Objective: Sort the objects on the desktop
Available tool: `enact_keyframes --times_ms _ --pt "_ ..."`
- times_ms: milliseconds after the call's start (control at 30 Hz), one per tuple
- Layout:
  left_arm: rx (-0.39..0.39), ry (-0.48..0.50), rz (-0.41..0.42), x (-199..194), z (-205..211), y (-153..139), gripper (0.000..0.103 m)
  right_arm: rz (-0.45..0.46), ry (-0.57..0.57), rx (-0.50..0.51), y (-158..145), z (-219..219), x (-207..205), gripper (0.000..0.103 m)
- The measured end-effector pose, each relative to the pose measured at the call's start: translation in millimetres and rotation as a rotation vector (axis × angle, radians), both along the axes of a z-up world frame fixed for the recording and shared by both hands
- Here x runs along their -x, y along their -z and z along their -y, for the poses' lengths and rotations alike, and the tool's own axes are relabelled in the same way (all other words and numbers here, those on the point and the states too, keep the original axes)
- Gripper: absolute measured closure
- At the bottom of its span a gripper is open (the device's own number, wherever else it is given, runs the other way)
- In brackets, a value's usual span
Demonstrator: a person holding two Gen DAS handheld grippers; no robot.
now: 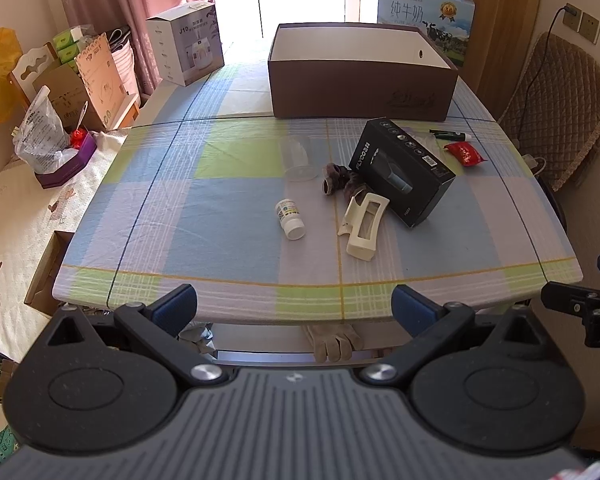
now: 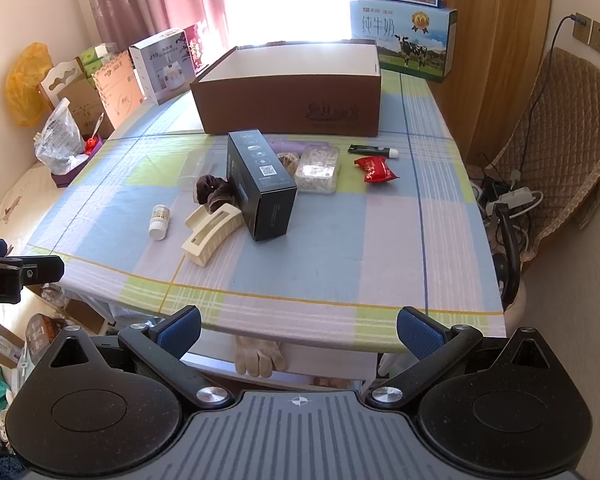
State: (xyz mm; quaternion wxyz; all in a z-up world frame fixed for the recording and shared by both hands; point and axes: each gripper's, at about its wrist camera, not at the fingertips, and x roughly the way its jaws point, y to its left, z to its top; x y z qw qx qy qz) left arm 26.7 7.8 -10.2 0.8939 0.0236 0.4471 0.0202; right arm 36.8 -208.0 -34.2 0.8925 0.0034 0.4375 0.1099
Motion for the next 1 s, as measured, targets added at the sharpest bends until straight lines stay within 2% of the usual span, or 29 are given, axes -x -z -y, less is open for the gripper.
enact_keyframes --times_ms 433,733,1000 --pt "-0.013 -0.027 -0.01 -24 -12 7 0.001 0.008 0.045 0.013 5 10 -21 0.002" --pt "0.017 -0.036 -0.04 -43 -20 19 0.001 0.012 0.062 0.009 11 18 -40 0.002" --pt "0.041 -0.037 -0.061 -63 -22 27 0.004 0.017 0.028 -0.014 17 16 -60 0.002"
